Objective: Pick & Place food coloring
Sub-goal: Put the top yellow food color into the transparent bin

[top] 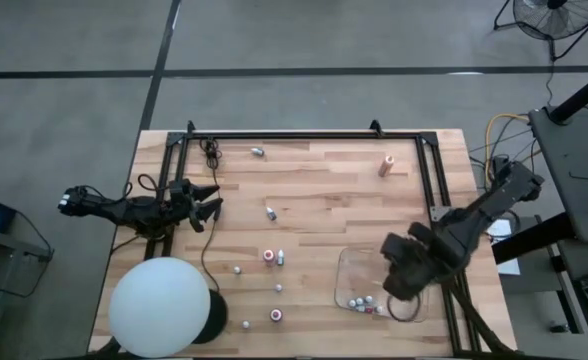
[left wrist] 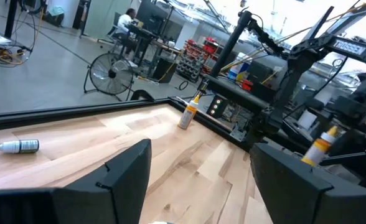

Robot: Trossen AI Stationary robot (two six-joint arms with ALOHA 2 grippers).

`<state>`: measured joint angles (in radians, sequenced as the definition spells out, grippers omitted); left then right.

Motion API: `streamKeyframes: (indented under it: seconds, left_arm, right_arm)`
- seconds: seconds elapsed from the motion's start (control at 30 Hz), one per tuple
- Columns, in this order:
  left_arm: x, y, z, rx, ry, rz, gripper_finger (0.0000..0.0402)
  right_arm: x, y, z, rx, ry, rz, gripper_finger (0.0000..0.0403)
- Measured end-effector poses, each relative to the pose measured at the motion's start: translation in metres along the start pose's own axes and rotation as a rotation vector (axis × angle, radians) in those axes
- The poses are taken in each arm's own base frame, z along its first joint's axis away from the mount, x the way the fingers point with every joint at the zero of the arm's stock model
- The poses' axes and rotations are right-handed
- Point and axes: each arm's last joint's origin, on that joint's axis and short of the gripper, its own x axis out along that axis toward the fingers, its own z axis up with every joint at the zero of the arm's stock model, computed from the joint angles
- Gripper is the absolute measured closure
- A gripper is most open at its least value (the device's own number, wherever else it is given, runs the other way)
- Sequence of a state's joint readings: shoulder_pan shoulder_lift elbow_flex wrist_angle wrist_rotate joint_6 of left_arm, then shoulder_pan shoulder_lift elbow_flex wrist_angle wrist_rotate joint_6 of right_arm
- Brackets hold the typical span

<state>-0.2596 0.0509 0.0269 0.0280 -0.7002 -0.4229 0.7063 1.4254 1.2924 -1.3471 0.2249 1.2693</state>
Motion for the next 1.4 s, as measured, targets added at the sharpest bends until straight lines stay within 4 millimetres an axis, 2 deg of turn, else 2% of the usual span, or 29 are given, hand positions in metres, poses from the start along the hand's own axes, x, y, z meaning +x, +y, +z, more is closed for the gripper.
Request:
streamKeyframes:
  seconds: [0.3,0.53,0.77,1.07,1.4]
  left_arm:
    - [0.000,0.000,0.000,0.001,0.001,0.000,0.0157]
    - [0.000,0.000,0.000,0.001,0.001,0.000,0.0157]
    - [0.000,0.000,0.000,0.001,0.001,0.000,0.0157]
    - [0.000,0.000,0.000,0.001,0.001,0.001,0.0157]
    - [0.000,0.000,0.000,0.001,0.001,0.000,0.0157]
  right_arm:
    - [-0.002,0.026,-0.036,-0.028,0.077,0.019,0.0265]
    - [-0.002,0.051,-0.046,-0.181,0.077,0.038,0.0265]
    - [0.004,0.068,-0.059,-0.422,0.069,0.069,0.0266]
    - [0.011,0.073,-0.063,-0.722,0.027,0.149,0.0269]
    - [0.033,0.055,-0.070,-0.859,0.057,0.097,0.0271]
